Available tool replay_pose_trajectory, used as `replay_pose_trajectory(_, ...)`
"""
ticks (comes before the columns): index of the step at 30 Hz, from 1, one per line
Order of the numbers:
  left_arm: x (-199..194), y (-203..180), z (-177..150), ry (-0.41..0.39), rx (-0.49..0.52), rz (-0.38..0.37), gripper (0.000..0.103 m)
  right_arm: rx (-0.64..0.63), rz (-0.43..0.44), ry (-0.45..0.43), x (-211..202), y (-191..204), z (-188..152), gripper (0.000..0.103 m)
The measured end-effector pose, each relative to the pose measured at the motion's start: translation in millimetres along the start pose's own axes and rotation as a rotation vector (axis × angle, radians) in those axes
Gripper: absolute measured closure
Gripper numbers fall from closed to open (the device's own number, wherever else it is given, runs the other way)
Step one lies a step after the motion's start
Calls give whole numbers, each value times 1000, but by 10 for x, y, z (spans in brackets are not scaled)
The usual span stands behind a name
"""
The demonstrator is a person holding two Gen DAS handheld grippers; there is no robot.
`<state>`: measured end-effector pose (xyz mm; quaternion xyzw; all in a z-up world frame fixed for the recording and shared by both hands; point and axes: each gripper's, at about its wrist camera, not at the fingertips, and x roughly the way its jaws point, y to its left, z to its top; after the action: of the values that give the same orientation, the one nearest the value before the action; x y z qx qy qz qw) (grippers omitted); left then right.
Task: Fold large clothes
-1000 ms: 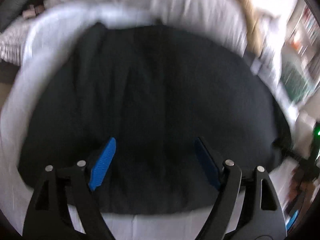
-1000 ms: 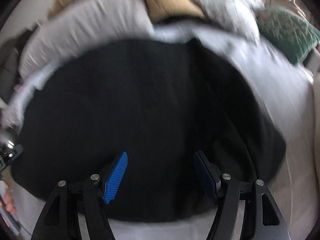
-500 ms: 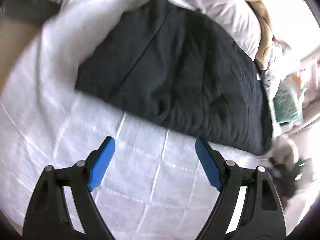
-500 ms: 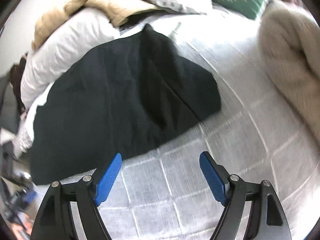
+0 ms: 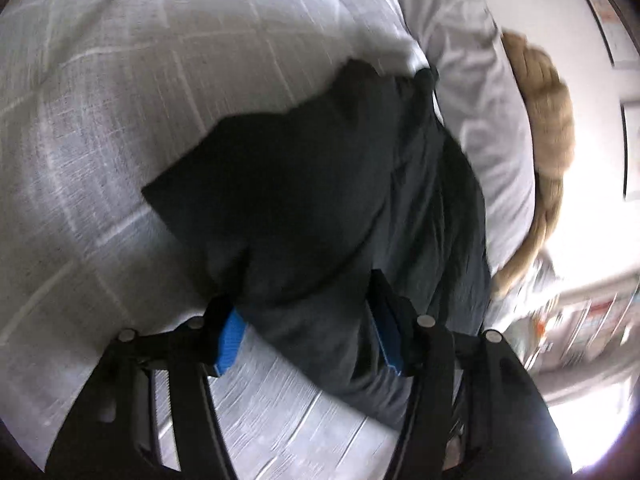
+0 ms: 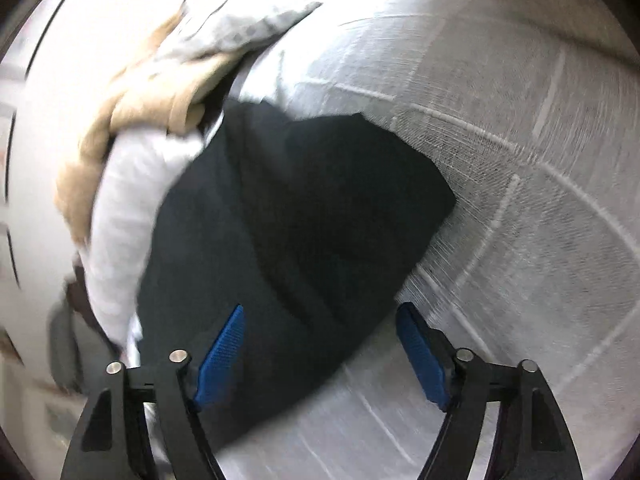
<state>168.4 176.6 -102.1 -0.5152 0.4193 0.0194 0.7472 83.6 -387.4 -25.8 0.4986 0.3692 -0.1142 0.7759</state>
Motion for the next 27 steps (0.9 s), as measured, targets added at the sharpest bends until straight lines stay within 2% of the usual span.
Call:
replay_pose_trajectory(1,4,7,13,-10,-15,-1,44,34,7,-15,34,-6,23,30)
replay_pose_trajectory(3,27,1,49,-29,-42,-4,46,82,3,-27,100,-14,76,41)
replay_pose_trajectory(5,7,-8,95,-26,-54,-1,57,163,31,-33,104,-84,108,65)
replay_pose_trajectory(7,-95,-83,115,-34,-51,-17,72,245,87,-35,62,-130,113,78)
replay_pose_trajectory(8,-177,-139,125,-42,-31,-18,73,252,95,-37,20,-88,107,81)
replay_pose_trajectory(14,-849,-428,199,-87,160,-40,76,5,52,-58,-615,396,-35,84)
replay_pose_trajectory(16,-1065,-381,213,-51,216,-25,76,-49,37,-25,-766,449,-159,84)
replay_pose_trajectory(19,-1251,-165,252,32,247,21,76,-44,12,78,-978,234,-404,84)
replay_pose_trajectory(23,-1097,217,193,147,252,123,73,-25,-26,197,-933,-161,-615,80)
replay_pose_trajectory(24,-1004,332,166,180,259,162,68,-40,-50,216,-898,-254,-644,77)
replay_pose_trajectory(25,-948,423,140,207,269,199,53,-46,-79,236,-834,-355,-660,73)
replay_pose_trajectory(26,-888,525,138,238,274,228,48,-31,-91,264,-764,-485,-670,63)
replay_pose_trajectory(27,-897,595,174,255,253,198,47,-15,-101,291,-707,-603,-662,57)
